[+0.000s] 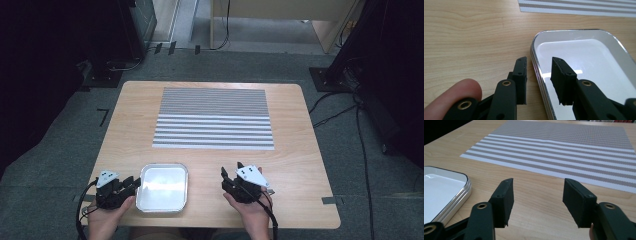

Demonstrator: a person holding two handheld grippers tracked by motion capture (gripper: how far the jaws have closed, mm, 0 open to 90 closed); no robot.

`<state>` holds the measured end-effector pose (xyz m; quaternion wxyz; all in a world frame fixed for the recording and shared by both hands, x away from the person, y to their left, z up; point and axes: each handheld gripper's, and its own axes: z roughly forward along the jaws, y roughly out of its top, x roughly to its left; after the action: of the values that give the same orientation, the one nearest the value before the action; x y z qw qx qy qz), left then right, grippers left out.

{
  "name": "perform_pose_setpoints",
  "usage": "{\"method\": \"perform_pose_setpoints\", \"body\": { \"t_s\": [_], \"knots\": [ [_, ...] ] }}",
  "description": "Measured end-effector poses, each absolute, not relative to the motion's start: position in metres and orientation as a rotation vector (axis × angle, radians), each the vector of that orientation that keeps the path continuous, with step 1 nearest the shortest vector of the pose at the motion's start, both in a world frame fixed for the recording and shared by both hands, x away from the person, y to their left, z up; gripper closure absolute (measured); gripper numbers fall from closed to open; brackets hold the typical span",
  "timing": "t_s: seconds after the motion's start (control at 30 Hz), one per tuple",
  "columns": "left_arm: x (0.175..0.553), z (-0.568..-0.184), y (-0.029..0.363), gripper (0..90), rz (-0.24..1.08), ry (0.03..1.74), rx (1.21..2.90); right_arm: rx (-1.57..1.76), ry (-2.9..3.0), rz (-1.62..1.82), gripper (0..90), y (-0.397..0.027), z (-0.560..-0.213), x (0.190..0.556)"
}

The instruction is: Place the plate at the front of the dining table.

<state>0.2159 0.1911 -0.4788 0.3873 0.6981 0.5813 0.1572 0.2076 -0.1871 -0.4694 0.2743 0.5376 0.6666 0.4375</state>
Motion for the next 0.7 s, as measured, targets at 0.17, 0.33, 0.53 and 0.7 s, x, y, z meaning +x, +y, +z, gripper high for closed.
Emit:
{"method": "perform_pose_setpoints", "body": {
  "t_s": [0.17,0.33,0.53,0.7],
  "knots": [
    [0.217,-0.479,0.196,66.7,0.381,1.493,1.756,1.471,1.765,1.243,45.0,-0.178,-0.469,0.209],
    [0.217,-0.479,0.196,66.8,0.368,1.491,1.754,1.488,1.772,1.278,44.8,-0.165,-0.468,0.209],
    [0.216,-0.479,0.194,67.1,0.378,1.485,1.761,1.525,1.844,1.244,45.6,-0.15,-0.467,0.211],
    [0.216,-0.479,0.196,67.5,0.38,1.489,1.748,1.556,1.921,1.261,54.1,-0.133,-0.468,0.214]
  ]
}}
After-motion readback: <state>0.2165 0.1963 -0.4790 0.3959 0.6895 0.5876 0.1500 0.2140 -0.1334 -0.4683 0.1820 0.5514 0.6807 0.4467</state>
